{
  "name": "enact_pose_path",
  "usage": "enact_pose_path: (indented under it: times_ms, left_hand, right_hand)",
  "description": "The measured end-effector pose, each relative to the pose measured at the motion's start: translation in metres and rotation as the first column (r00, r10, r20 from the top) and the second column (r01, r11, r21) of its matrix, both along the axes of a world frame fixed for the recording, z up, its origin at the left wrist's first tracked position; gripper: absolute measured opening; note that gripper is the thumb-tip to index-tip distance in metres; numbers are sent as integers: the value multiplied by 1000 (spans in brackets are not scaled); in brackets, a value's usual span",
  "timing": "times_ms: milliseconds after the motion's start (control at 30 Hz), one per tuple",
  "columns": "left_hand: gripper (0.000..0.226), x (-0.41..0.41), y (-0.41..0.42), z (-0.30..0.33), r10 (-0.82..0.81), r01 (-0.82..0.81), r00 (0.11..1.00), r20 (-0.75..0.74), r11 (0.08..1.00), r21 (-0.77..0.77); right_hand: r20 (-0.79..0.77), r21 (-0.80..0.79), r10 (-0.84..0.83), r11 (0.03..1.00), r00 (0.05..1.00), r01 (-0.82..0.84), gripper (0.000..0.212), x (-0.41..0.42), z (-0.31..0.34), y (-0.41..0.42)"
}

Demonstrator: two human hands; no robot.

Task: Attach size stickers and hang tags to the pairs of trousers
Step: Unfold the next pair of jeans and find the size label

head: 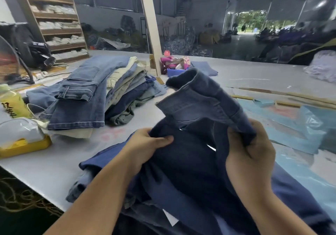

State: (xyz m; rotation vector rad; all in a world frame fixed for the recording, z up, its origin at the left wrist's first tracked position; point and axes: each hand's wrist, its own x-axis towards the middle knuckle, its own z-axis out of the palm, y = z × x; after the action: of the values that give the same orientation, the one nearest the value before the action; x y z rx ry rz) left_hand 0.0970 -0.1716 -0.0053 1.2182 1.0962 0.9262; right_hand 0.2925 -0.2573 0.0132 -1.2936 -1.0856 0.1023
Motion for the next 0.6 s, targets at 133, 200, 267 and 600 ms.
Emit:
enact_pose_path:
  times_ms: [133,200,267,600]
  left_hand:
    - [36,-22,-12,7,159,-169,918,362,986,-6]
    - [32,-35,-13,6,310,-326,875,371,945,-20]
    - [19,-50,-10,-1,563,-562,825,54,805,192]
    - [80,-10,-13,-11,349,457,421,-837,715,529]
  right_hand:
    - [32,47,30,998,999,-32,25,-10,-3,3]
    - [-30,48,31,998,999,-29,23,-10,-7,7]
    - [-85,34,21,999,996,-19,23,-8,-14,11]
    - [-57,-43,-7,999,998,4,18,-12,-26,14]
